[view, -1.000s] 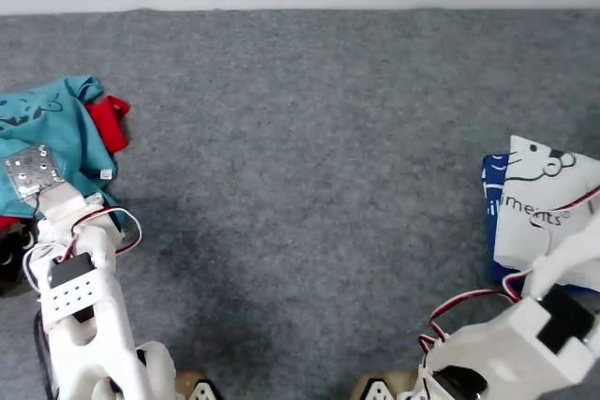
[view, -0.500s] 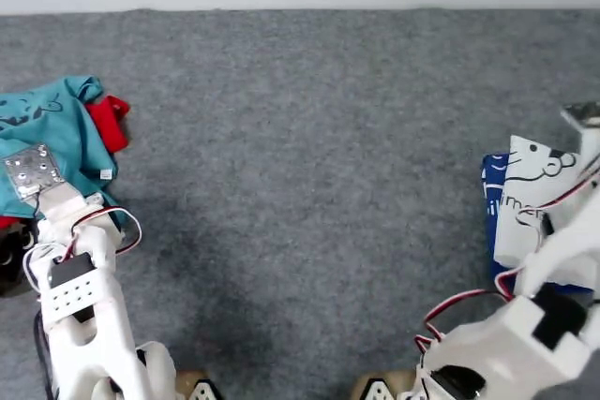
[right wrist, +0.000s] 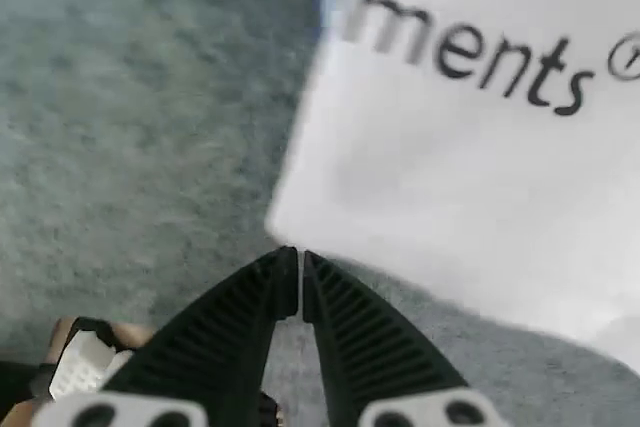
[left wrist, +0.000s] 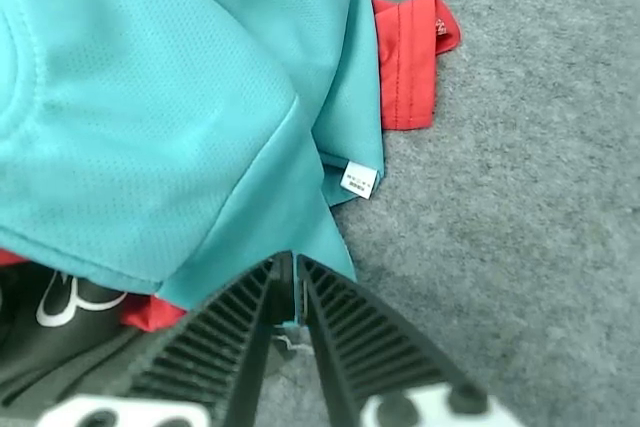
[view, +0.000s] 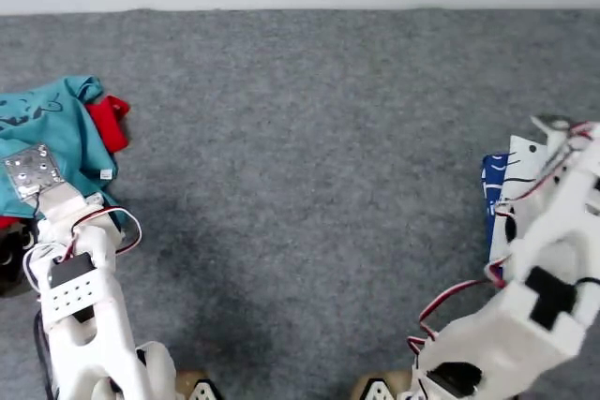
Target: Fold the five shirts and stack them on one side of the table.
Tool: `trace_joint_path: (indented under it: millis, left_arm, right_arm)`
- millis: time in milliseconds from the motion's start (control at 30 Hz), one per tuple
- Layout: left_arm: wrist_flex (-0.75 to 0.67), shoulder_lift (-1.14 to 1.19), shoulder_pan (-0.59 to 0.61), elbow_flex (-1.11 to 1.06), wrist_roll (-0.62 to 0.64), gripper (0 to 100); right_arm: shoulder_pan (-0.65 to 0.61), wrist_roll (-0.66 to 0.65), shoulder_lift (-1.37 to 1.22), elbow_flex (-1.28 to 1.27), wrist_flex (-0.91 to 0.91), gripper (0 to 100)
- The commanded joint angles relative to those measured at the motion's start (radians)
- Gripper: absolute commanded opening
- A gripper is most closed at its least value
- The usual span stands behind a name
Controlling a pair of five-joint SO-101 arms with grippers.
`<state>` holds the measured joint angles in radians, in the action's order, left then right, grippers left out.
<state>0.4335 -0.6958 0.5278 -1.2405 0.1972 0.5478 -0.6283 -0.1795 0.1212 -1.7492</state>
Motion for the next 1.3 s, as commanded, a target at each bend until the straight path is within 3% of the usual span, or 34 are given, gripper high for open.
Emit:
trace_joint_path:
  millis: [0,233,433,667,933,1267]
  left_arm:
    - [-0.023,-0.032,-0.008,0.01,-0.009,2]
    - [-0.023,-0.032,-0.009,0.01,-0.04,2]
    - [-0.017,-0.035,-0.025,0.012,-0.072,3]
    - [0.261,-0.032,-0.035,0.223,-0.33,16]
    - [0.483,0.075,-0.037,0.426,-0.695,18]
    - [0.767,0.506,-0.103,0.814,-0.764,18]
  right_arm:
    - [-0.073,0.057,0.162,0.051,-0.042,0.9]
    - [-0.185,0.216,0.334,0.031,-0.045,0.9]
    - [-0.239,0.244,0.495,-0.12,-0.045,0.9]
    - [-0.232,0.241,0.73,-0.368,-0.045,0.9]
    - [-0.232,0.242,0.878,-0.574,-0.044,0.9]
    - [-0.232,0.244,0.949,-0.698,-0.044,0.9]
